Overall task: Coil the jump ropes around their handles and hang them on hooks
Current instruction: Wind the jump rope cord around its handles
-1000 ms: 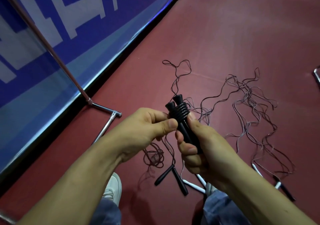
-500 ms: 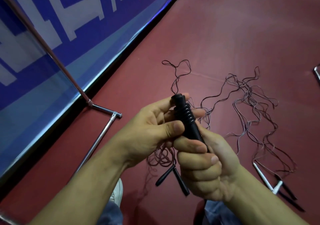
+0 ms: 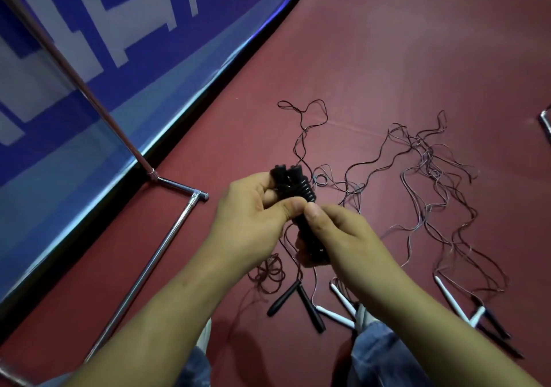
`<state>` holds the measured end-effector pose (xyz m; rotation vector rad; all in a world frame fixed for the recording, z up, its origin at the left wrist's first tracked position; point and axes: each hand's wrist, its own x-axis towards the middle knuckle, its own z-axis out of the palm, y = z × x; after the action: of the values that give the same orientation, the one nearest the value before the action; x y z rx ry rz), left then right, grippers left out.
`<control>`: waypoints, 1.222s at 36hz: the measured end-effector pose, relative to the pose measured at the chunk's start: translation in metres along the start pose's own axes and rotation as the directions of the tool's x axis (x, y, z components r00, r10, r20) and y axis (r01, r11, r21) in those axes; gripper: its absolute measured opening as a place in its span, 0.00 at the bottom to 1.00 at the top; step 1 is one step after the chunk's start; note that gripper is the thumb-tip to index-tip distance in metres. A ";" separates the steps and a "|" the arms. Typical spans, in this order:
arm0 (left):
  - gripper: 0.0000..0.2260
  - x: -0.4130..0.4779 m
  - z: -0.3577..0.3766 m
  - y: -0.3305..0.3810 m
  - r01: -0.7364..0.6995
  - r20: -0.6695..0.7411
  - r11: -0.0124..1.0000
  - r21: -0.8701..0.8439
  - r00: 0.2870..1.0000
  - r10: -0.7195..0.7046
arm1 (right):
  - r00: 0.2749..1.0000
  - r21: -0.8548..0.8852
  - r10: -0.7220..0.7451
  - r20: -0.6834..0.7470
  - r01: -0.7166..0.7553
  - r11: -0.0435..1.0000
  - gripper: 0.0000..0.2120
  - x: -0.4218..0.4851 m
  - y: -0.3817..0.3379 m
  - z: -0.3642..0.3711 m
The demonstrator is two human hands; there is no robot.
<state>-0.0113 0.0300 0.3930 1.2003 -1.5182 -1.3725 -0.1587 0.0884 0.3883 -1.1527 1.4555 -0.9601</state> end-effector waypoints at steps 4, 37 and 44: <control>0.09 -0.002 -0.001 0.003 0.032 0.111 0.989 -0.142 0.994 -0.016 | 0.983 0.357 0.157 0.099 -0.182 0.916 0.24 -0.001 -0.007 0.005; 0.05 -0.002 0.001 0.003 0.108 0.069 0.969 -0.221 0.993 -0.095 | 0.979 0.335 0.130 0.159 -0.177 0.925 0.26 -0.001 -0.009 0.002; 0.12 0.000 -0.010 0.012 0.084 0.257 0.948 -0.306 0.966 -0.003 | 0.921 0.526 0.244 0.305 -0.376 0.763 0.27 -0.003 -0.024 -0.007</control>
<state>-0.0040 0.0269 0.4062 0.8886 -1.3768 -1.7778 -0.1608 0.0862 0.4132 -0.5193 1.0205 -0.9116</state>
